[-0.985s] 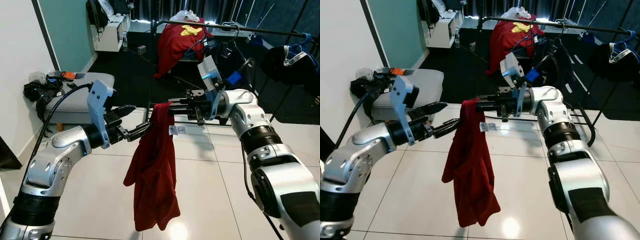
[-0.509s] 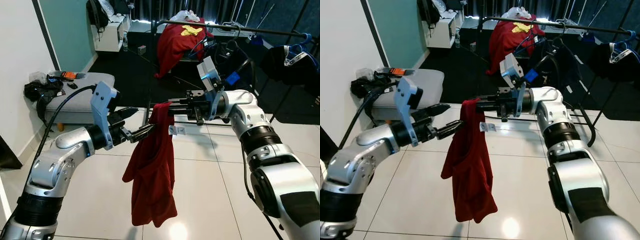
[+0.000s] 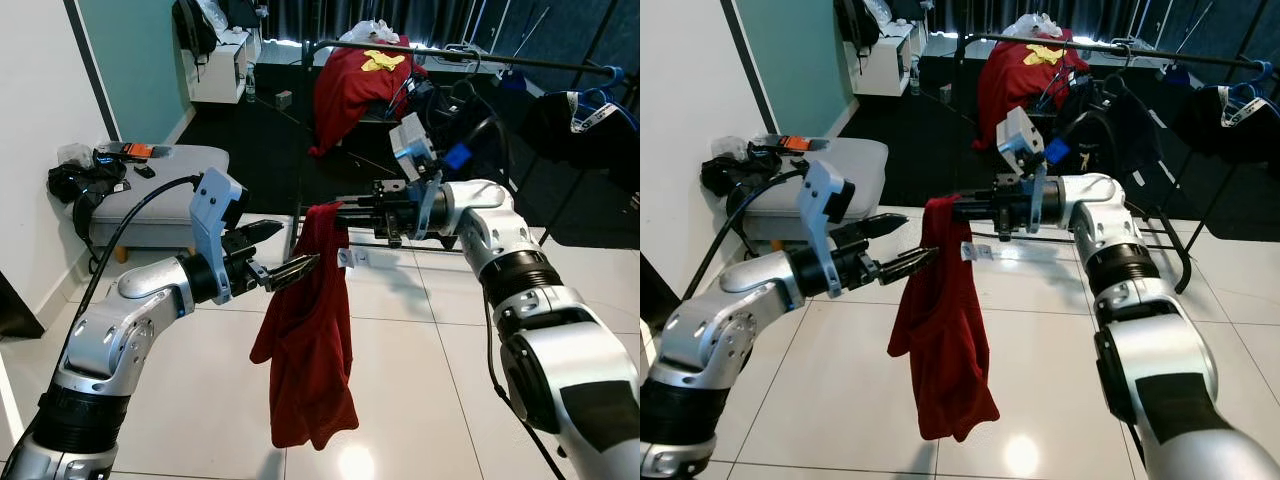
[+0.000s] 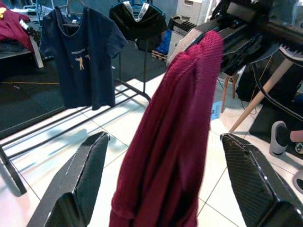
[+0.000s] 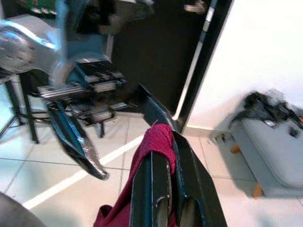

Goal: Hang hanger

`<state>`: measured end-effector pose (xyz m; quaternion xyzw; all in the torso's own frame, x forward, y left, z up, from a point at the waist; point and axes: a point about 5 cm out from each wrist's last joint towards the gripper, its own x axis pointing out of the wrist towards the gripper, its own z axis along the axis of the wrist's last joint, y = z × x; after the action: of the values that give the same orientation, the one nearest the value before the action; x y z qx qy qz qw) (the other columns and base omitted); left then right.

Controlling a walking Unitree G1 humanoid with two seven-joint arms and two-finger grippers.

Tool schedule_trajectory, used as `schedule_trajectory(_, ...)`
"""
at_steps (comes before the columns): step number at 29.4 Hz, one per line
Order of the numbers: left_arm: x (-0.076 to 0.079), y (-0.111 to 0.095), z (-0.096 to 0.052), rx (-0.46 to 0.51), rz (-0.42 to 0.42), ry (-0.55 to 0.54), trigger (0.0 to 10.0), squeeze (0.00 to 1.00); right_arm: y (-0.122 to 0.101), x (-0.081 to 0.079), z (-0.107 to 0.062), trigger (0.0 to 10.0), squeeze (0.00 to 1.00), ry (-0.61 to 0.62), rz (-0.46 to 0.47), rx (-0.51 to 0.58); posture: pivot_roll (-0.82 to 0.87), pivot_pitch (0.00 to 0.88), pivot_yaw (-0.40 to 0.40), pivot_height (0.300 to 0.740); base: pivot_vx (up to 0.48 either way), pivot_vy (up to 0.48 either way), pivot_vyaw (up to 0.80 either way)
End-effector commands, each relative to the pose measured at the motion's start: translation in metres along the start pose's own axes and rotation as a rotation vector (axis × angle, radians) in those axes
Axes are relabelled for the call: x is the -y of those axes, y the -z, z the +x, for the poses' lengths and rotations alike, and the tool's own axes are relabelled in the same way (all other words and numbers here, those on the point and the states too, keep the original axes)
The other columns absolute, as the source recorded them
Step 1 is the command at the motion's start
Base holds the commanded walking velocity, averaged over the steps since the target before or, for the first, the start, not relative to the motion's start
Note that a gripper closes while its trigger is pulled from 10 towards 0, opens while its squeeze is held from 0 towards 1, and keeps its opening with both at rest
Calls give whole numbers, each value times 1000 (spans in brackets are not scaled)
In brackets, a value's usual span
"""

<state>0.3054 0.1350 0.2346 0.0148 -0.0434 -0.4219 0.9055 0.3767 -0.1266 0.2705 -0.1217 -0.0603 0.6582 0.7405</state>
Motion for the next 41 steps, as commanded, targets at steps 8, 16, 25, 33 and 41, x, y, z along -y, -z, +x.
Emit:
schedule_trajectory(8, -12, 15, -10, -145, 70, -72, 10000, 0, 15, 18, -7, 10000, 0, 327, 48, -196, 69, 44, -61, 740, 0, 0, 0)
schedule_trajectory(16, -23, 38, -18, -254, 125, -234, 10000, 0, 51, 24, -31, 10000, 0, 753, 376, -149, 66, 22, -63, 740, 0, 0, 0)
schedule_trajectory(25, -43, 56, -31, -262, 89, -547, 10000, 0, 106, 4, -74, 10000, 0, 1221, 383, -199, 65, 9, -33, 740, 0, 0, 0)
schedule_trajectory(33, -38, 61, -28, -257, 81, -550, 10000, 0, 121, -7, -105, 10000, 0, 1553, 374, -163, 66, 9, -20, 740, 0, 0, 0)
schedule_trajectory(41, -31, 61, -19, -242, 73, -509, 10000, 0, 121, -10, -114, 10000, 0, 1654, 421, -78, 69, 10, -11, 740, 0, 0, 0)
